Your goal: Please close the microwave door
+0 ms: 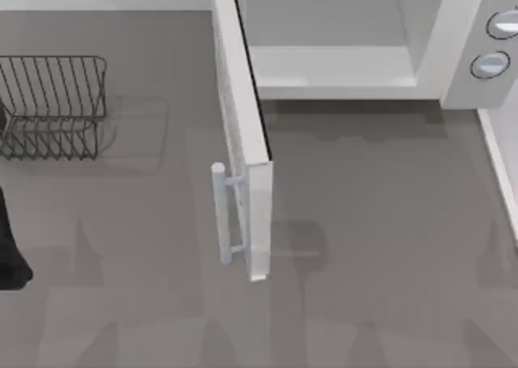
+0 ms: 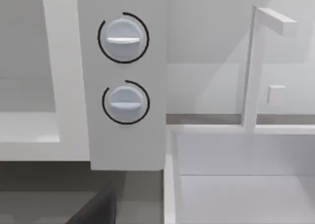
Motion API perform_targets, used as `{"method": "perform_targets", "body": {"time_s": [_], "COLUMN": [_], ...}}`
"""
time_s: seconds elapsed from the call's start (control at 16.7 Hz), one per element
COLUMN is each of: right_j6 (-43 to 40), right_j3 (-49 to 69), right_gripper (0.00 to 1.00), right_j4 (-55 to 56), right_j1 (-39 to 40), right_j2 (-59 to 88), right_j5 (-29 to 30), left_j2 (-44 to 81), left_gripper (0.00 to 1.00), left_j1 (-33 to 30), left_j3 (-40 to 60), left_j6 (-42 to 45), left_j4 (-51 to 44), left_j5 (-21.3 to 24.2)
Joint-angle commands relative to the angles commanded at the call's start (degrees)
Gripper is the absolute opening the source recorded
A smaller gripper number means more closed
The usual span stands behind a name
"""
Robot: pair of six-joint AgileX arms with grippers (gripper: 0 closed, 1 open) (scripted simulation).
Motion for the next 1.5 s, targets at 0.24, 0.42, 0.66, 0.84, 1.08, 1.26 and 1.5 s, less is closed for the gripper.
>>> {"method": "perform_targets", "body": {"time_s": [0.24,0.42,0.66,0.84,1.08,1.26,1.5], "right_j6": [0.0,0.0,0.0,0.0,0.0,0.0,0.0], "right_j3": [0.0,0.0,0.0,0.0,0.0,0.0,0.0], "right_gripper": [1.00,1.00,1.00,1.00,1.00,1.00,1.00], "right_j4": [0.0,0.0,0.0,0.0,0.0,0.0,0.0], "right_j1": [0.0,0.0,0.0,0.0,0.0,0.0,0.0], "right_j2": [0.0,0.0,0.0,0.0,0.0,0.0,0.0], "right_j5": [0.0,0.0,0.0,0.0,0.0,0.0,0.0], "left_j2": [1.4,6.8,19.5,32.1,51.0,65.5,83.2], "left_gripper": [1.00,1.00,1.00,1.00,1.00,1.00,1.00], "left_j1": [-0.3,-1.7,-4.7,-7.6,-11.8,-14.8,-18.3], "left_j3": [1.6,8.0,22.4,36.4,57.4,73.5,93.2], "left_j6": [0.8,3.9,10.9,17.6,27.5,35.1,44.2], "left_j4": [-1.2,-5.9,-16.5,-26.9,-42.2,-54.0,-68.4], "left_j5": [0.3,1.7,4.7,7.8,12.4,15.9,20.3]}}
